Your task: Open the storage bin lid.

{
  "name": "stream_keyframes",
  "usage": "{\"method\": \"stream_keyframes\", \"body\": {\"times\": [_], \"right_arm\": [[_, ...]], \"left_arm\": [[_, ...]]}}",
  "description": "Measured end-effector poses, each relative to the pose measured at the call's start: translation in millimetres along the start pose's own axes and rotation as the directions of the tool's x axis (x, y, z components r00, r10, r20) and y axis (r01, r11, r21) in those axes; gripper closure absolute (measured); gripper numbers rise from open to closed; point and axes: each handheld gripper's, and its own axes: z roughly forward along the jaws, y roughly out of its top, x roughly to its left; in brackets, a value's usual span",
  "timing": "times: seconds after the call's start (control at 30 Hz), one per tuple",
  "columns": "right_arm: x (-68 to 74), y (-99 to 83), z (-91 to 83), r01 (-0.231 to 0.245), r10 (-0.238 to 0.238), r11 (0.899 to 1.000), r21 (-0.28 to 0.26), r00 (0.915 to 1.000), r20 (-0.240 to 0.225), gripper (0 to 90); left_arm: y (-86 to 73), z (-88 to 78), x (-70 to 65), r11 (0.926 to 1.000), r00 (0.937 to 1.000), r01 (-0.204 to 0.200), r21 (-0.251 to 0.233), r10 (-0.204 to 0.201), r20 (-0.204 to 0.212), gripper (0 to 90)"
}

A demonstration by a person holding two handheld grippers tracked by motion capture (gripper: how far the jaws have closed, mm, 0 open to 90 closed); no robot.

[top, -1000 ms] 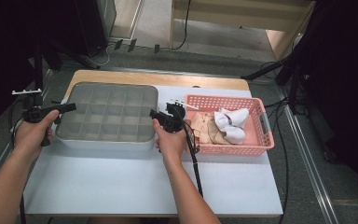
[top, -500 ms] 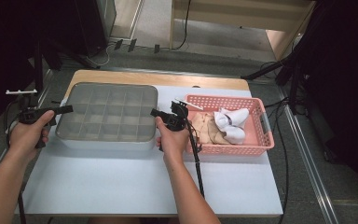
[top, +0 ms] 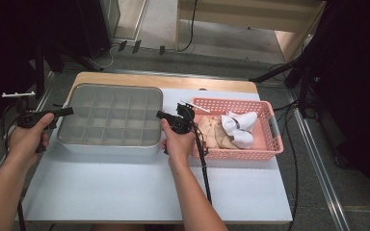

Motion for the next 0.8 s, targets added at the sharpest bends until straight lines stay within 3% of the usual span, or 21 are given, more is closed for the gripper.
{"method": "stream_keyframes", "body": {"times": [0.07,0.3,0.43,0.57,0.7,0.8], "right_arm": [[-0.2,1.3,0.8,-0.003,0.003,1.0,-0.002,1.0,-0.001,69.2],[6.0,0.8,-5.0,0.053,-0.052,0.997,-0.048,0.9984,0.023,74.6],[10.0,-0.2,-8.6,0.085,-0.083,0.994,-0.076,0.9962,0.025,74.7],[13.2,-0.3,-13.2,0.107,-0.105,0.989,-0.106,0.9942,0.019,75.2],[17.6,0.3,-21.6,0.095,-0.094,0.987,-0.129,0.9955,0.011,76.1],[21.6,-0.3,-26.2,0.079,-0.082,0.987,-0.139,0.9965,-0.015,76.7]], "left_arm": [[0.2,-0.6,-0.5,0.9999,0.9999,-0.011,-0.006,0.011,-0.004,58.2],[1.1,-6.3,-2.1,0.9995,1.0,0.008,-0.031,-0.008,0.002,60.1],[1.5,-9.5,-5.6,0.999,1.0,-0.002,-0.044,0.002,-0.006,60.2],[3.4,-16.5,-10.5,0.9994,1.0,0.01,-0.032,-0.01,-0.001,61.7],[1.6,-19.5,-13.9,0.9999,0.9999,-0.012,-0.008,0.012,-0.005,61.5],[0.1,-24.2,-14.8,0.9993,0.9997,-0.019,-0.033,0.019,-0.013,61.4]]}}
